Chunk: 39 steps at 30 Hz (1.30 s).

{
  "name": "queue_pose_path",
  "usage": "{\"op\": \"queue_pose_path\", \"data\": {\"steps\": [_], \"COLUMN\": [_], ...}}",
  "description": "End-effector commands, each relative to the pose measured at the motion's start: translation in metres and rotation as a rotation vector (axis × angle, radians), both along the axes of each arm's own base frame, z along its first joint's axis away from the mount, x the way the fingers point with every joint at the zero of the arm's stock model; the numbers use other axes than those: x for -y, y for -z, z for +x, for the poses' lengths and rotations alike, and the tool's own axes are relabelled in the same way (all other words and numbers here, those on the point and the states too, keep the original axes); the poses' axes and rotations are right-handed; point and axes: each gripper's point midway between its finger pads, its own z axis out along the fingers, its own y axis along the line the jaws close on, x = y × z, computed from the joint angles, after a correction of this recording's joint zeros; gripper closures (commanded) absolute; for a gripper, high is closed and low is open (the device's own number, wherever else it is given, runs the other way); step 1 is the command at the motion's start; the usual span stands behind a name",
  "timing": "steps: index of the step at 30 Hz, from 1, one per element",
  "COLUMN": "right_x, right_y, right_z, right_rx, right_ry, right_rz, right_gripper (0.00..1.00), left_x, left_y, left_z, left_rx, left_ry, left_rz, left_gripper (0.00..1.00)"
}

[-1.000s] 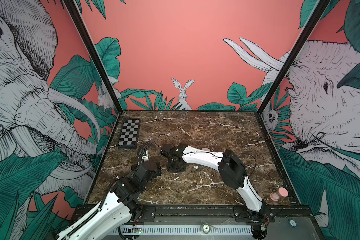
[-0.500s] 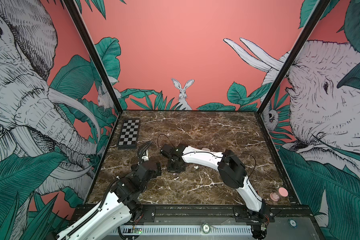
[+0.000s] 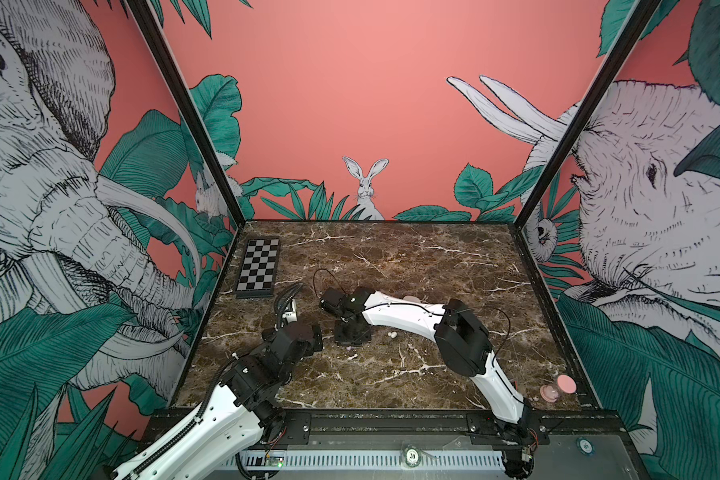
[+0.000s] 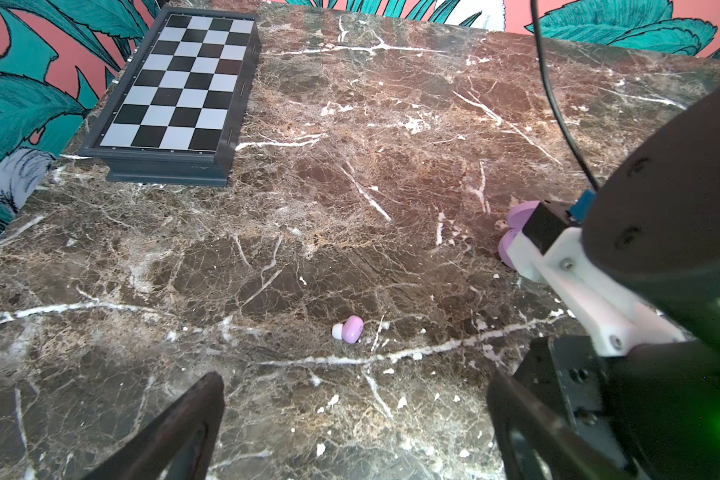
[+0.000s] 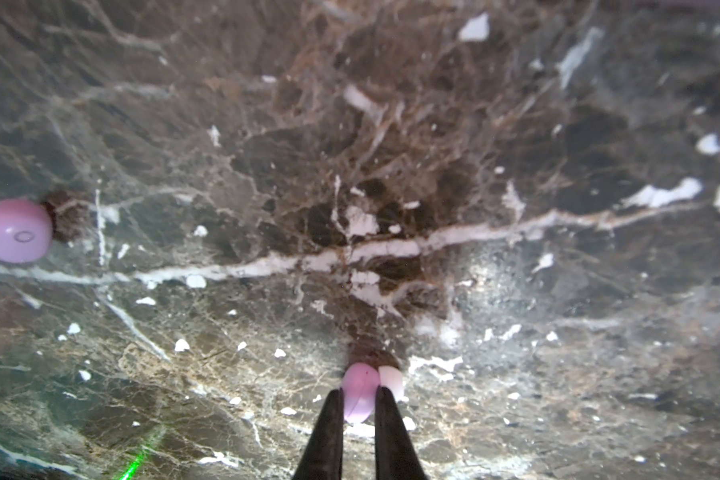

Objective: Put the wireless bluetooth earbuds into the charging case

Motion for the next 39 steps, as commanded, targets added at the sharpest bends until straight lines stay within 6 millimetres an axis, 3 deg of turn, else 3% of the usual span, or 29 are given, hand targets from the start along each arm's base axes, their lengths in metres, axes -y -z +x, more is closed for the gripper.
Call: {"op": "queue_pose_path", "data": {"steps": [1, 6, 12, 19, 29, 35, 39], "right_x": [0.005, 0.007, 0.001, 0.005, -0.012, -0.024, -0.022], "right_y": [-0.004, -0.014, -0.022, -0.018, -0.013, -0.010, -0.009], "right_z": [0.002, 0.004, -0.006, -0.017, -0.039, -0.043, -0.038], "right_rx": [0.022, 0.055, 0.046, 0.033, -0.009, -0.020, 0.005], "right_ry": [-0.045, -0.085, -0.114, -0.135, -0.221, -0.233, -0.225], "right_rz": [-0.027, -0.022, 0.032, 0.025, 0.138, 0.176, 0.149], "right_gripper": [0.84, 0.75, 0.66, 0.65, 0.65, 0.64, 0.64], "left_x": [-0.004, -0.006, -0.009, -0.009, -0.011, -0.011, -0.011], "left_y": [0.000, -0.004, -0.005, -0.006, -0.008, -0.009, -0.008], "left_z": [0.001, 0.001, 0.000, 0.000, 0.000, 0.000, 0.000], "left_rx": [0.013, 0.028, 0.040, 0.044, 0.053, 0.053, 0.052], "left_ry": [-0.019, -0.029, -0.036, -0.039, -0.045, -0.044, -0.044], "left_rz": [0.001, -0.004, -0.009, -0.010, -0.016, -0.016, -0.014], "left_gripper": [0.01, 0.01, 0.01, 0.01, 0.01, 0.01, 0.01]}}
